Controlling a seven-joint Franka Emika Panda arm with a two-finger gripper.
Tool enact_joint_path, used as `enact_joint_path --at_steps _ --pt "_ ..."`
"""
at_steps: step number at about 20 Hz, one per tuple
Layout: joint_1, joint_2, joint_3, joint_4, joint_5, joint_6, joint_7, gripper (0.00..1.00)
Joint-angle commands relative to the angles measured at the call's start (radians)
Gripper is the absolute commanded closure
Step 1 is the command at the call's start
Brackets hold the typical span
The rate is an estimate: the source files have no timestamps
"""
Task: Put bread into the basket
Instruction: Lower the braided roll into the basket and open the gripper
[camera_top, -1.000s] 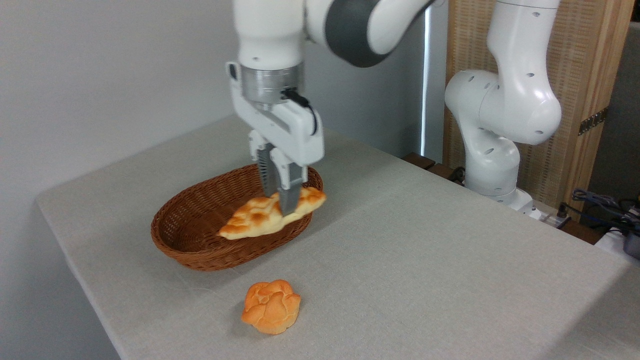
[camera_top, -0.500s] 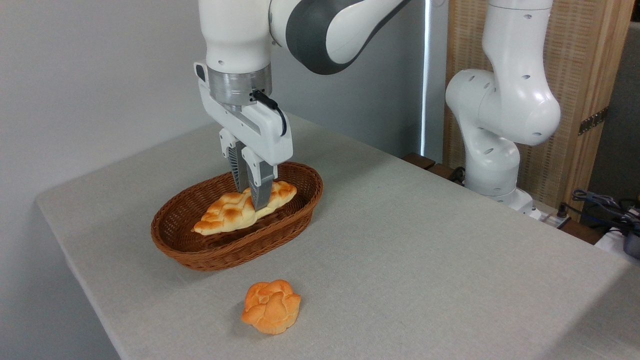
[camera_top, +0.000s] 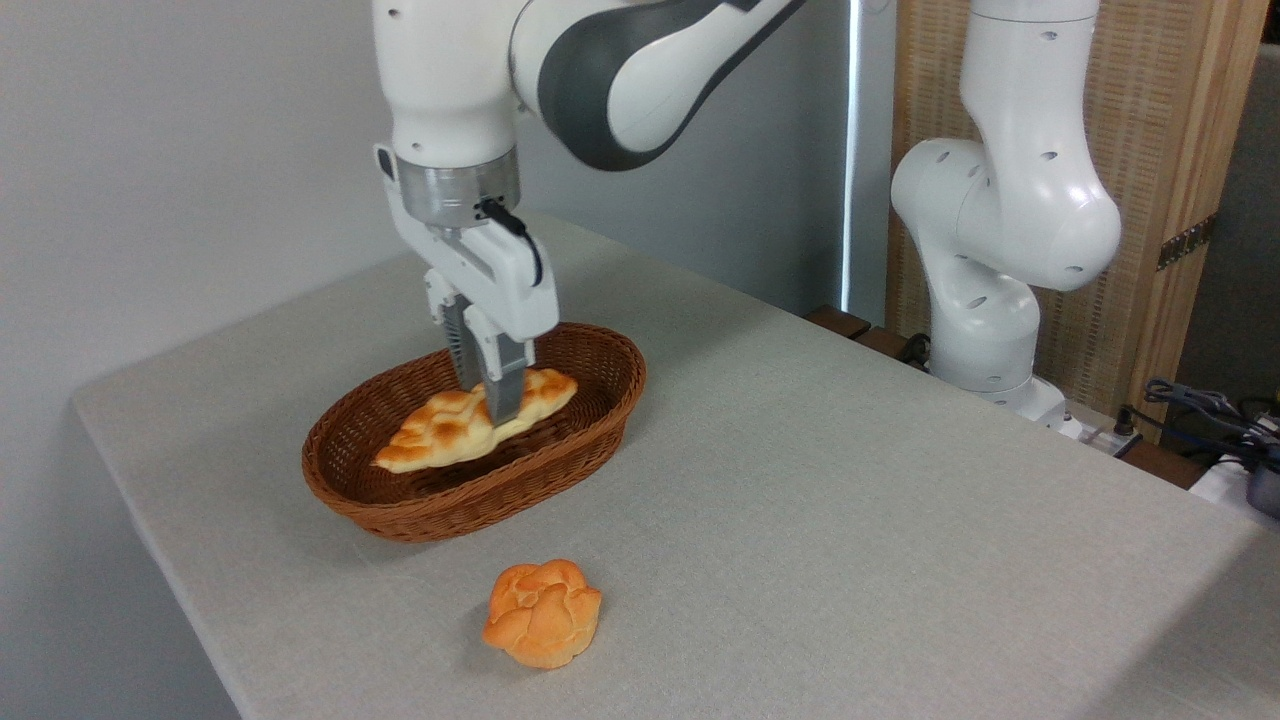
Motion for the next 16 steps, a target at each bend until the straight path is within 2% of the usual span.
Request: enact_joint_path --at_steps 1,4,7,9,10,11,12,14,16 --pt "-0.003 0.051 -0.041 0.019 -0.016 0.113 -0.107 0.65" --pt "-0.005 0.057 -0.058 0.017 -0.016 0.147 -0.137 0.65" --pt "-0.005 0.075 -0.064 0.019 -0.014 0.15 -0.137 0.61" --pt "-0.005 0.083 -0.089 0.017 -0.011 0.152 -0.132 0.48" --pt "-0.005 0.086 -0.093 0.017 -0.01 0.153 -0.132 0.36" --pt "-0.005 0.088 -0.094 0.017 -0.008 0.153 -0.131 0.29" --pt "-0.005 0.088 -0.094 0.017 -0.007 0.153 -0.131 0.27" --pt "-0.005 0.088 -0.094 0.019 -0.005 0.153 -0.131 0.14" --pt "-0.003 0.088 -0.094 0.017 -0.004 0.152 -0.131 0.04"
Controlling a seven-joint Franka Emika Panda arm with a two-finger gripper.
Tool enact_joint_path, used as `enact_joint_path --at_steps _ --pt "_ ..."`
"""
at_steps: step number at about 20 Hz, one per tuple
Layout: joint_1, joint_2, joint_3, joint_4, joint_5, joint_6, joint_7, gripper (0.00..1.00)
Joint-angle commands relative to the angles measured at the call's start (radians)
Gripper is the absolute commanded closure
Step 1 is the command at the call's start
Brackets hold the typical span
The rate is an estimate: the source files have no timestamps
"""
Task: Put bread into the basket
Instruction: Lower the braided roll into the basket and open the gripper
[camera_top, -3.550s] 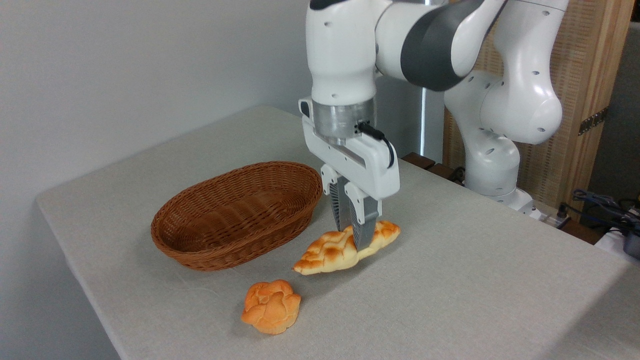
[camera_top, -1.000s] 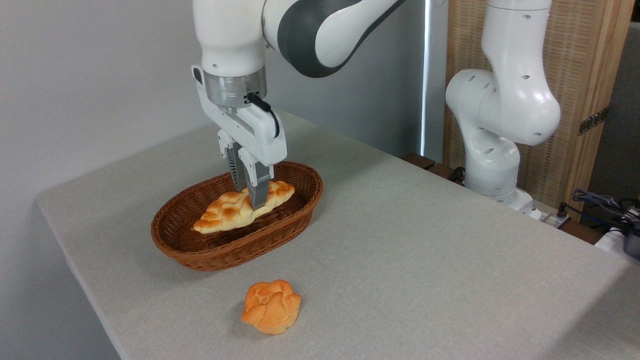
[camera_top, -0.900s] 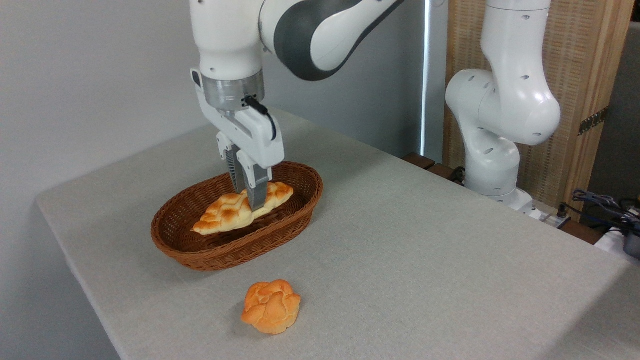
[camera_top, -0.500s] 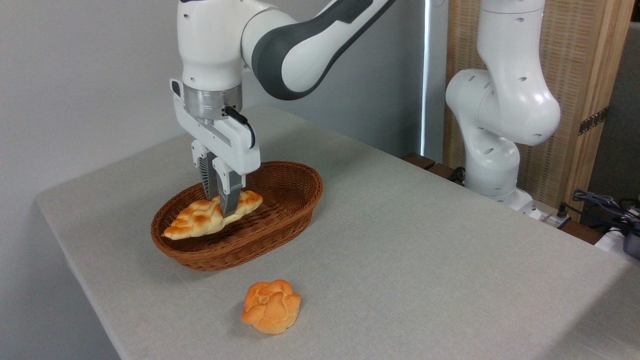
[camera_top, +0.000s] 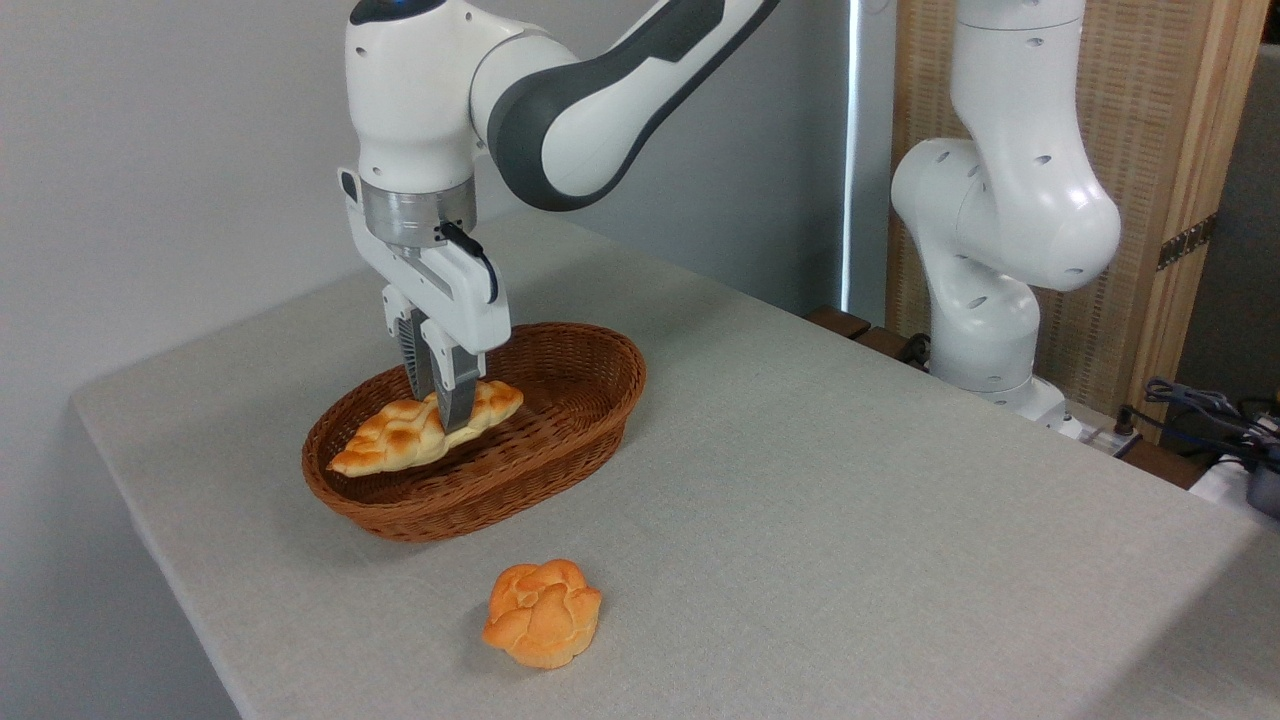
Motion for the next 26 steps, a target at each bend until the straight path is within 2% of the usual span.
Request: enact_joint_path --at_steps 1,15,19,26 --pt "-0.001 0.006 0.002 0.014 -0.004 0.01 -0.006 0.0" --pt "0.0 0.003 0.002 0.015 0.006 0.006 0.002 0.0" --pt "0.0 0.003 0.001 0.015 0.041 -0.001 0.0 0.0" --pt "0.0 0.0 0.001 0.018 0.045 -0.006 0.0 0.0"
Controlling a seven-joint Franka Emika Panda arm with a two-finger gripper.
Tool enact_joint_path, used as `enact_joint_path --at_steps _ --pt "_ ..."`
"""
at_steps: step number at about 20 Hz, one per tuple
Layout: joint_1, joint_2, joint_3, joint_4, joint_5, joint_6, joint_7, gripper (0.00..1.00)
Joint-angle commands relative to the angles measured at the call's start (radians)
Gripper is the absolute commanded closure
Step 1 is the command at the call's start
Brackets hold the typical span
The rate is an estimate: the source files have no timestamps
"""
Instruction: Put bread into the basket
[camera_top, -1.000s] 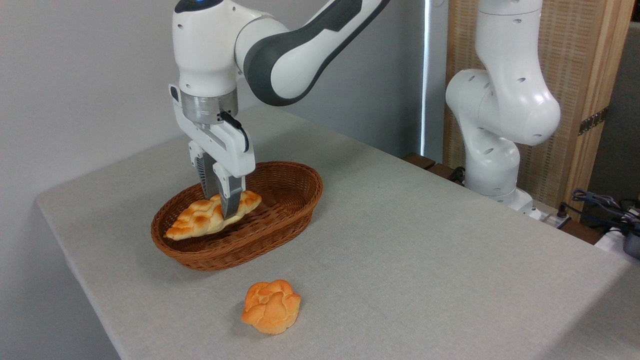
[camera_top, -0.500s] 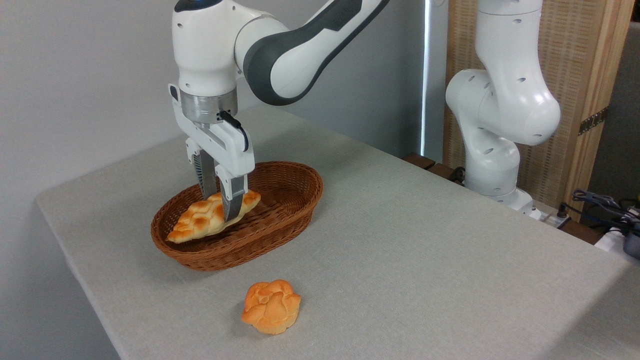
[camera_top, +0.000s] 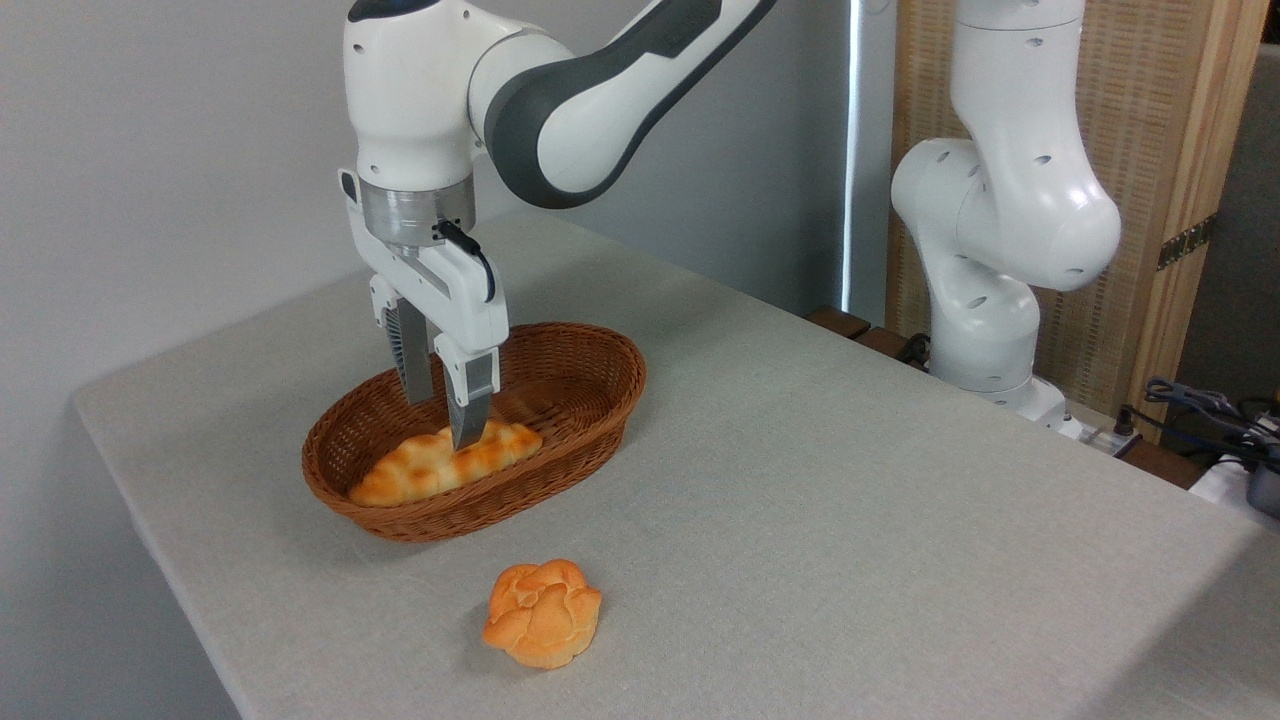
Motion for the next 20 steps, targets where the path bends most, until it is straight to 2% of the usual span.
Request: enact_joint_path --at_steps 1,10,13,20 --pt "0.0 -0.001 0.001 0.025 0.013 -0.016 0.002 0.0" --pt "0.001 0.004 0.011 0.083 0.015 -0.131 0.031 0.0" --pt "0.003 0.004 0.013 0.106 0.016 -0.173 0.072 0.0" --pt "0.006 0.004 0.016 0.13 0.053 -0.239 0.092 0.0"
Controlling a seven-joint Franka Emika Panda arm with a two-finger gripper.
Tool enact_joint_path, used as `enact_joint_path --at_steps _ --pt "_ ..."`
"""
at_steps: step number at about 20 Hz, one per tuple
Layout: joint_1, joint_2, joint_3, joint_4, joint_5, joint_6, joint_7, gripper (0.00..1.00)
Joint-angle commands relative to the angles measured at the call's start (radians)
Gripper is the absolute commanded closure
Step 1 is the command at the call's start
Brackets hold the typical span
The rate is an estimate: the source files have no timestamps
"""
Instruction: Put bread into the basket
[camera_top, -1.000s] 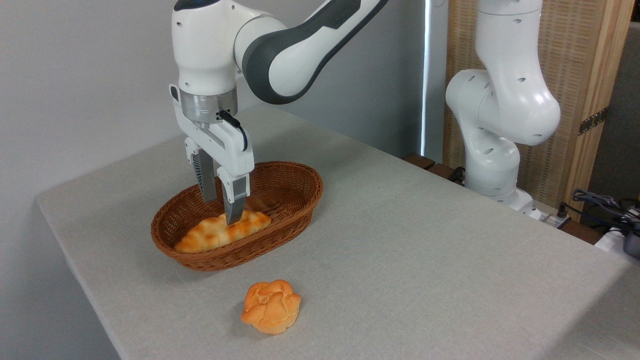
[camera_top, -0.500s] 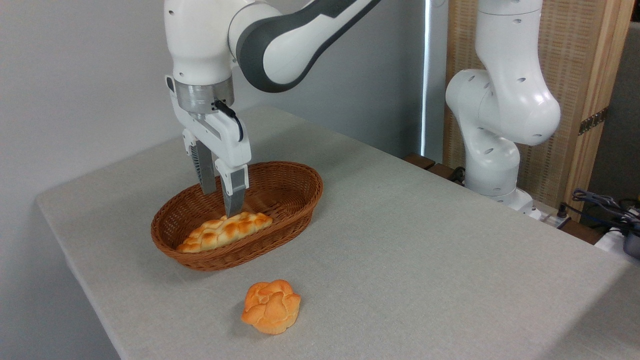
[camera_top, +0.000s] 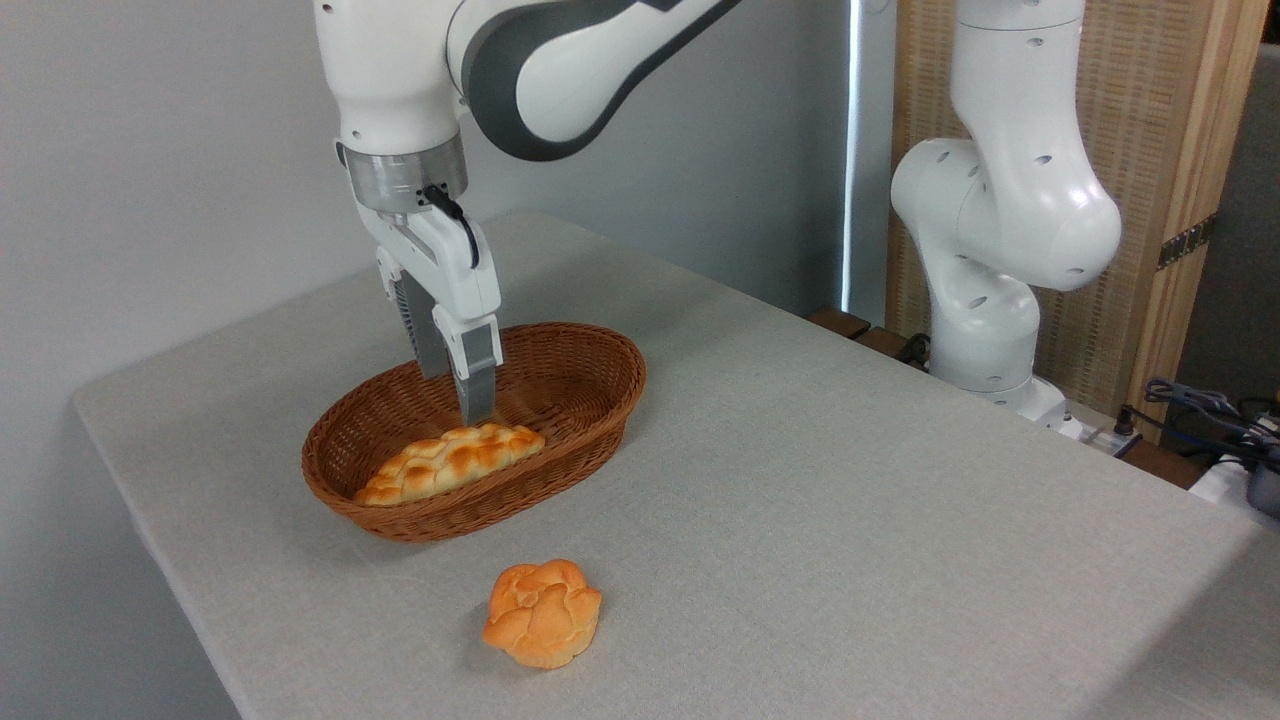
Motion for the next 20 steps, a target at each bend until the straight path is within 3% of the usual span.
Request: enact_joint_path --at_steps 1,10,13,20 --pt "0.0 0.004 0.009 0.035 0.02 -0.048 0.018 0.0" --pt "0.002 0.004 0.026 0.075 0.023 -0.131 0.071 0.0" --pt "0.002 0.002 0.037 0.092 0.064 -0.163 0.084 0.0" --pt "0.002 -0.002 0.058 0.115 0.091 -0.194 0.085 0.0"
